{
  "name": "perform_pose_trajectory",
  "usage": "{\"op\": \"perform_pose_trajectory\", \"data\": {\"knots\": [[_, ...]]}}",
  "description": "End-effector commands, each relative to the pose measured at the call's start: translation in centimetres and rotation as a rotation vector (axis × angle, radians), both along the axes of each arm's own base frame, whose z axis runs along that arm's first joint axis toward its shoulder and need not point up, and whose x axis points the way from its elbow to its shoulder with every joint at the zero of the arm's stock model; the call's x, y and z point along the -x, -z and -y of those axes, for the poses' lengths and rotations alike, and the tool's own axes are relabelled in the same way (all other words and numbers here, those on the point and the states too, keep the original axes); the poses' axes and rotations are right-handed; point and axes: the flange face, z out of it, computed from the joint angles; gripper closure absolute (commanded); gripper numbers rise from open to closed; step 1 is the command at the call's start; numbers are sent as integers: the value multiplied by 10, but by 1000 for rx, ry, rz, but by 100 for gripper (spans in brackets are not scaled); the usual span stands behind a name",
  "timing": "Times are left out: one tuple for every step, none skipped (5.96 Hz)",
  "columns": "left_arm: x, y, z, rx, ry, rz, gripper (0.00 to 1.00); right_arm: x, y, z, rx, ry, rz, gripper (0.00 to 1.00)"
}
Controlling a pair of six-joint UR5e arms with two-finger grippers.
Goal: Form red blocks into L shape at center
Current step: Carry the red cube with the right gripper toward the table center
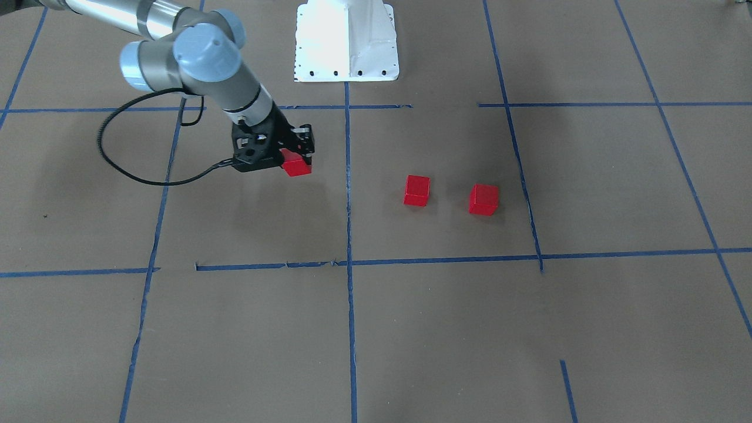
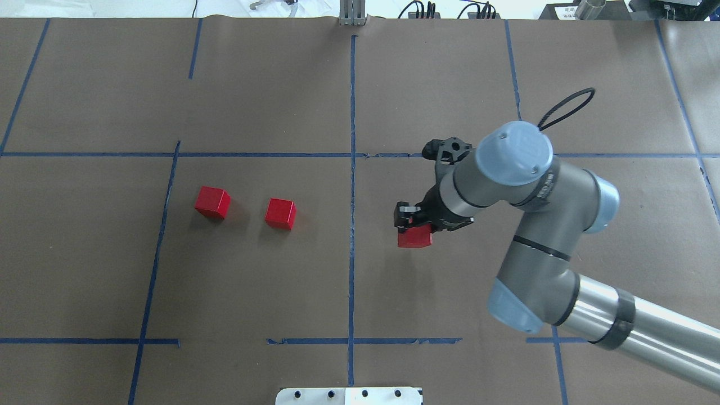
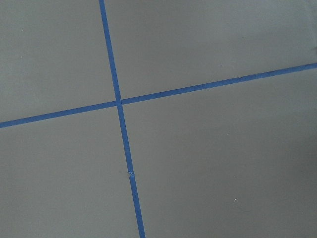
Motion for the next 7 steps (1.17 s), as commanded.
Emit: {"op": "perform_pose_trajectory", "data": {"knots": [[0, 0, 0, 0, 0, -1, 0, 27, 37, 4, 54, -6, -103, 98], [0, 0, -1, 1, 0, -1, 0, 37, 32, 9, 56, -3, -126, 98], [0, -3, -4, 11, -1, 0, 0, 45, 27, 8, 55, 7, -140, 96], [0, -5, -5, 14, 0, 0, 0, 52, 25, 5, 58, 15, -150, 96], [0, -6, -5, 15, -1, 0, 0, 56, 24, 1, 57, 19, -155, 95], [0, -6, -5, 15, 0, 0, 0, 59, 23, -3, 49, 19, -158, 95], [0, -4, -5, 12, 0, 0, 0, 63, 20, -8, 48, 26, -163, 92]]}}
